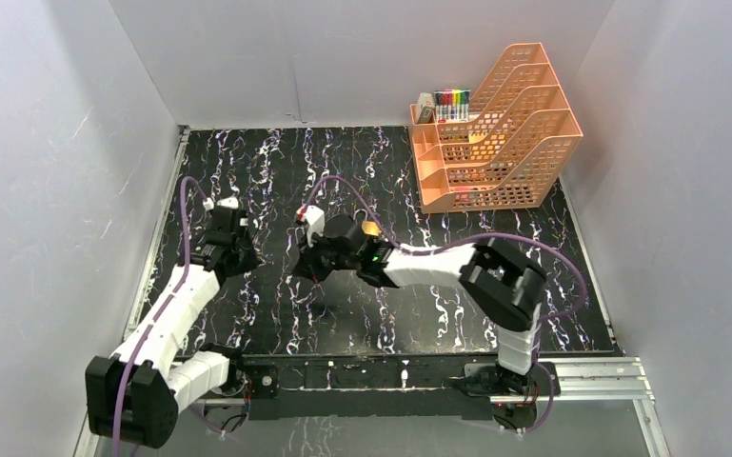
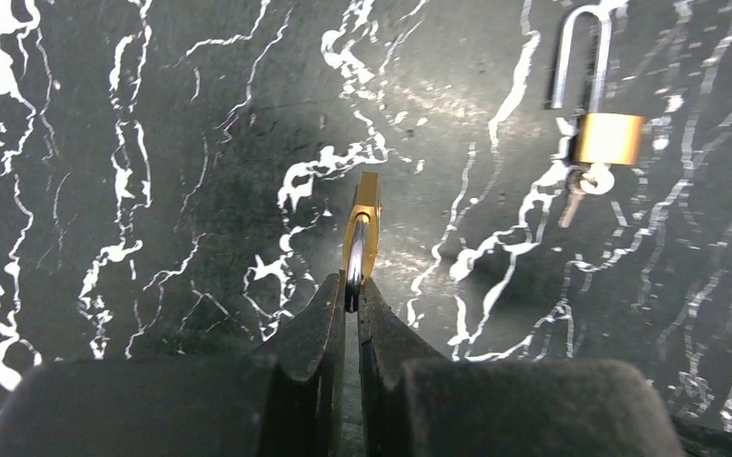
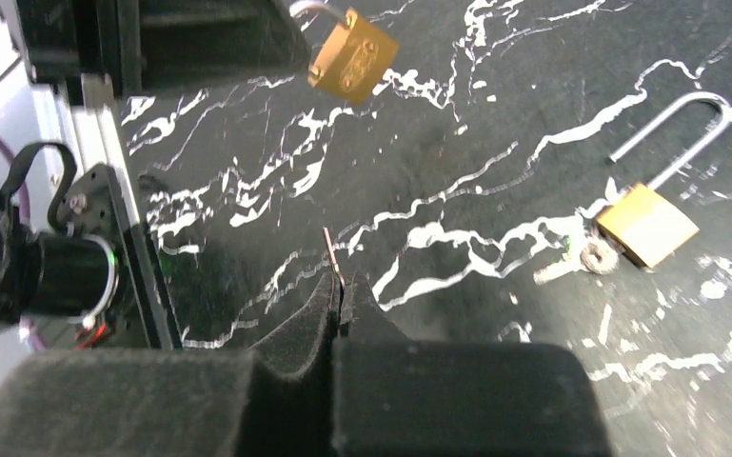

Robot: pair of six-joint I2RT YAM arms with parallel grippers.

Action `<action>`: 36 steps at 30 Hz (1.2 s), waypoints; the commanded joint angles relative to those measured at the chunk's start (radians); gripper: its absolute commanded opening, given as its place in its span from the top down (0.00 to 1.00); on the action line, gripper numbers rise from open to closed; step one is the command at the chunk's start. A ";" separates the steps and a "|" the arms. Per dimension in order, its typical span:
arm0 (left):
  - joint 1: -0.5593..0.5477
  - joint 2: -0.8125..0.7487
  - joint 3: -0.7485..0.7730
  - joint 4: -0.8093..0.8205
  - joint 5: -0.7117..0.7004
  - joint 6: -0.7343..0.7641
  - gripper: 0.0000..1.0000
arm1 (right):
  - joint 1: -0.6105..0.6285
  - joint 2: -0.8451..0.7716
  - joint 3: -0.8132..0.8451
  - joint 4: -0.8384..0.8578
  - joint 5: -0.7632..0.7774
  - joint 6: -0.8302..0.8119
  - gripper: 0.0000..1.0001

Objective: Lock with the key
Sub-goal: Place the key at the center of the board.

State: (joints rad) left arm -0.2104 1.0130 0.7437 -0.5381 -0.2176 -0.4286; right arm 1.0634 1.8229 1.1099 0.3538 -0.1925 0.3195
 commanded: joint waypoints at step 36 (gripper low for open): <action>0.006 0.266 0.063 0.001 -0.005 -0.023 0.55 | -0.019 0.259 0.278 0.118 0.214 0.086 0.53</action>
State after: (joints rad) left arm -0.2092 1.3029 0.7887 -0.5240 -0.2264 -0.4595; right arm 1.0664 2.2108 1.4040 0.4480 -0.0330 0.4740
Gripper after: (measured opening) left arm 0.383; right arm 0.401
